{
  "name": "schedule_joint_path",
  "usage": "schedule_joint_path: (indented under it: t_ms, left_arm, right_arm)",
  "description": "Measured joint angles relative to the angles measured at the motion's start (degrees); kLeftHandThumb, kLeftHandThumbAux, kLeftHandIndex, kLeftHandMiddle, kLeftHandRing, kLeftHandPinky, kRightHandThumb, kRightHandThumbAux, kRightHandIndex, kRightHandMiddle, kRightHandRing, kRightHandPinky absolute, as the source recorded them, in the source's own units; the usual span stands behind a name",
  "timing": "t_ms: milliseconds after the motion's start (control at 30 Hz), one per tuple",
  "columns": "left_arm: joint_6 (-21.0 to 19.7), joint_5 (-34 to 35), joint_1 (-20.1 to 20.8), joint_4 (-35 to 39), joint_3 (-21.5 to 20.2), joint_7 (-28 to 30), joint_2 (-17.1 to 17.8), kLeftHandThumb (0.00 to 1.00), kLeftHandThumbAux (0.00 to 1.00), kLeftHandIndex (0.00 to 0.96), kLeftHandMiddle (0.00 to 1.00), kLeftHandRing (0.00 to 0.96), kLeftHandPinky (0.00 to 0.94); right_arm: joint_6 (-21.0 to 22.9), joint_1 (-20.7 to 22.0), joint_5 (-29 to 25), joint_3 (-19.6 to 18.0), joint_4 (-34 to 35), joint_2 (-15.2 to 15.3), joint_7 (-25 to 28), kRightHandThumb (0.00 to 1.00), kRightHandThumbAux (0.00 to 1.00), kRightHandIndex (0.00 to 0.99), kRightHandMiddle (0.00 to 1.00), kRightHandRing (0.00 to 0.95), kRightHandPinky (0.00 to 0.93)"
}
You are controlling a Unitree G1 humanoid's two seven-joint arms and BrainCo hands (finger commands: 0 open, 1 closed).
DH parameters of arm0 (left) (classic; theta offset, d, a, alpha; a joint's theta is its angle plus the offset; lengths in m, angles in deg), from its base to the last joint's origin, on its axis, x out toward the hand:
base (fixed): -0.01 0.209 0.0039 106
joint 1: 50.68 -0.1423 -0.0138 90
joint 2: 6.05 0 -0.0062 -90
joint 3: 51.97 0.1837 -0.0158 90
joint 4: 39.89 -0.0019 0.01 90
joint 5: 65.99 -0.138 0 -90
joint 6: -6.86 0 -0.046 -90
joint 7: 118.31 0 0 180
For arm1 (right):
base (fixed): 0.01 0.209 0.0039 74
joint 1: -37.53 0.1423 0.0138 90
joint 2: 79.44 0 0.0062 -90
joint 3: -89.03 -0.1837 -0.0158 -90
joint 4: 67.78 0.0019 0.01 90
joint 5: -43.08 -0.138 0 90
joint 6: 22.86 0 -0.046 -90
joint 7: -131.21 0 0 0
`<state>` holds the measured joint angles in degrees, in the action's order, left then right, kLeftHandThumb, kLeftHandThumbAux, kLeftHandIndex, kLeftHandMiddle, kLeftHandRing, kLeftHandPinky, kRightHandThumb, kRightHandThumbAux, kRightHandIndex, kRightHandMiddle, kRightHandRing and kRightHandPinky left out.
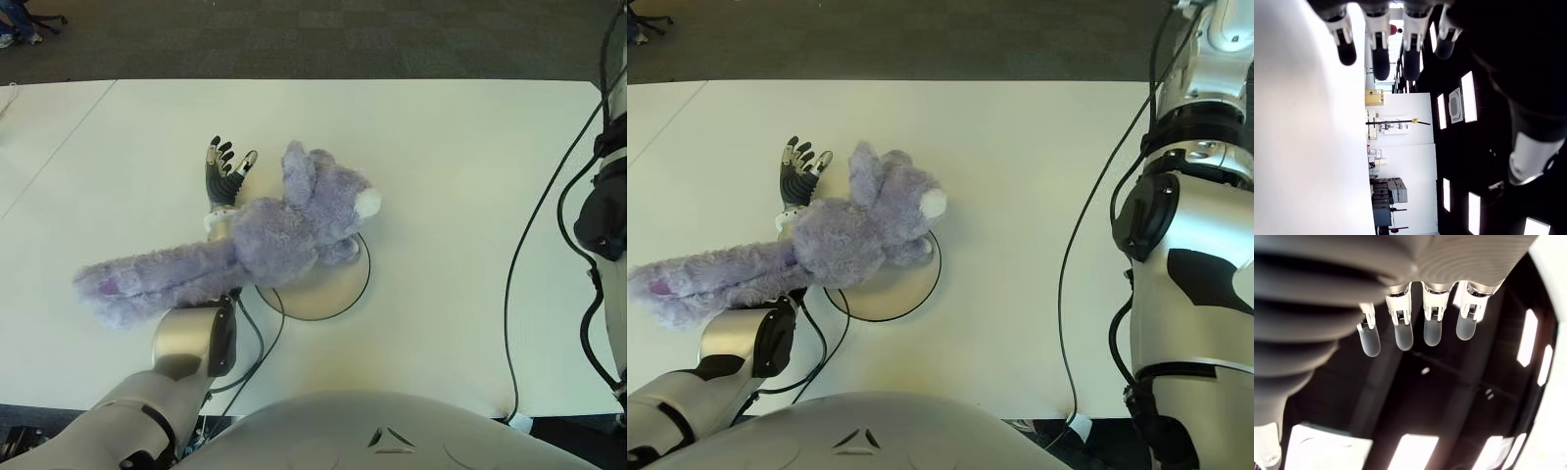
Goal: Put the doll into the plate.
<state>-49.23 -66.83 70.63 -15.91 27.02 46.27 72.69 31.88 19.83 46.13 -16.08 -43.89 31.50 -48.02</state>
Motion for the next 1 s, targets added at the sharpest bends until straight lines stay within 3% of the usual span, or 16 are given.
schedule_joint_path:
  t_ms: [300,467,633,833,1000]
  left_arm:
    - [0.04,0.05,-0.08,-0.05,-0.43,0.0,0.0,0.0,0.615,0.085,0.179,0.162,0.135]
    - [0.31,0.16,-0.13,-0.05,-1.35,0.0,0.0,0.0,0.592,0.085,0.178,0.158,0.112]
    - [0.38,0.16,-0.1,-0.04,-1.52,0.09,0.0,0.0,0.596,0.093,0.197,0.174,0.145]
    - [0.37,0.21,0.03,-0.04,-1.64,0.39,-0.02,0.0,0.612,0.094,0.195,0.175,0.135]
    - [0.34,0.22,0.05,-0.04,-1.62,0.69,-0.05,0.0,0.594,0.088,0.175,0.155,0.107]
  right_arm:
    - [3.12,-9.81,0.19,0.6,-6.9,-1.91,-4.3,0.0,0.614,0.108,0.108,0.068,0.037]
    - [3.45,-15.72,1.24,2.2,-8.38,-6.5,-6.51,0.0,0.643,0.095,0.092,0.059,0.038]
    - [3.47,-20.63,3.31,4.79,-9.15,-11.67,-8.27,0.0,0.718,0.083,0.068,0.042,0.029]
    - [3.46,-24.24,5.75,7.55,-9.44,-15.86,-9.83,0.0,0.771,0.074,0.054,0.029,0.021]
    - [3.46,-25.12,6.8,8.78,-9.48,-16.75,-10.5,0.0,0.802,0.066,0.045,0.022,0.023]
